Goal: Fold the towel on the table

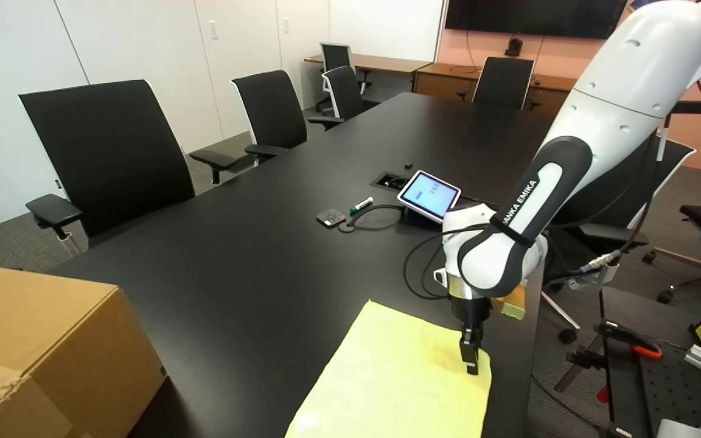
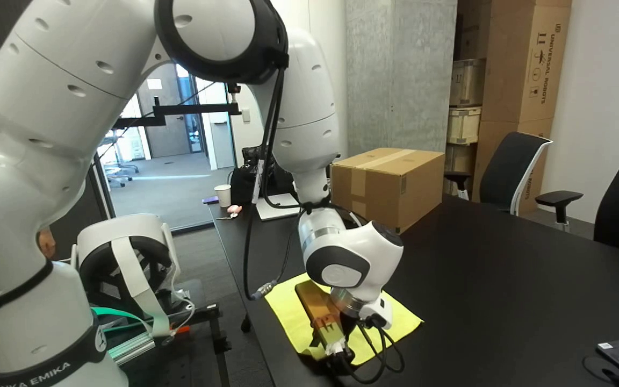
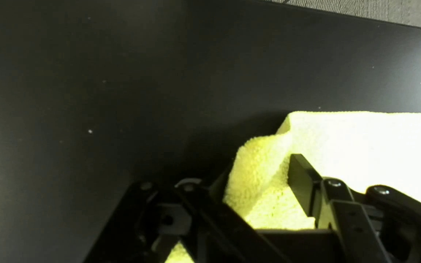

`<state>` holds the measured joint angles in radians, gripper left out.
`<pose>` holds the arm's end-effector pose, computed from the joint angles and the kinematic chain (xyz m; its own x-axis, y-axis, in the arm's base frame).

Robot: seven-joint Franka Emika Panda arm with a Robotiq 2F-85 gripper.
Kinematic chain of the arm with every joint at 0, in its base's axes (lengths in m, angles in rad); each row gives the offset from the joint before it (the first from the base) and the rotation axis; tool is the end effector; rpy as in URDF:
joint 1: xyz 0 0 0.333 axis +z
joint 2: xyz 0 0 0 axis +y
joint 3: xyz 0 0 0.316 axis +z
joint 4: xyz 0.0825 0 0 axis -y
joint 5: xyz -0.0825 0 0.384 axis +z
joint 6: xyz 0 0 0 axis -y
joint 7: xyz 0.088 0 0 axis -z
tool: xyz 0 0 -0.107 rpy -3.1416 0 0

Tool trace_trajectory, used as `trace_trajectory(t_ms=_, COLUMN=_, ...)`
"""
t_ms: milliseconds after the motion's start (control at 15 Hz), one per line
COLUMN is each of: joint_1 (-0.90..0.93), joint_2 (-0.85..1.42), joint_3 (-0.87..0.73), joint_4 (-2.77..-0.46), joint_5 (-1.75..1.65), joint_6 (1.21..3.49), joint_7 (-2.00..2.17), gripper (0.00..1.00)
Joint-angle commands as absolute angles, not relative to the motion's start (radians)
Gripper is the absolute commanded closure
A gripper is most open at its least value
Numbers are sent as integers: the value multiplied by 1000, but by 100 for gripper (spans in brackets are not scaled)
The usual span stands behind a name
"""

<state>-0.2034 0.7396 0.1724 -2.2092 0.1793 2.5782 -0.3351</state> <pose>0.4749 -0.0029 0.0233 0.9415 0.1472 -0.3032 0.0656 -0.9625 -0.2634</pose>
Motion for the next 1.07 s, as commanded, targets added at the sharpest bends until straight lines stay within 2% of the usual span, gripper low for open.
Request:
trace_trajectory(t_ms=0, joint_1=-195, joint_2=719, joint_3=152, joint_4=-2195, joint_5=171, joint_6=2577, joint_7=-309, gripper=85)
trace_trajectory(t_ms=133, joint_1=-186, joint_2=702, joint_3=140, joint_4=-2198, joint_5=169, joint_6=2575, joint_7=-289, gripper=94)
trace_trajectory(t_ms=267, joint_1=-178, joint_2=694, joint_3=132, joint_4=-2196, joint_5=168, joint_6=2571, joint_7=-270, gripper=96)
trace_trajectory(t_ms=667, joint_1=-179, joint_2=692, joint_3=144, joint_4=-2177, joint_5=183, joint_6=2556, joint_7=-250, gripper=93)
trace_trajectory(t_ms=1000, joint_1=-205, joint_2=703, joint_3=192, joint_4=-2113, joint_5=249, joint_6=2570, joint_7=-252, gripper=96)
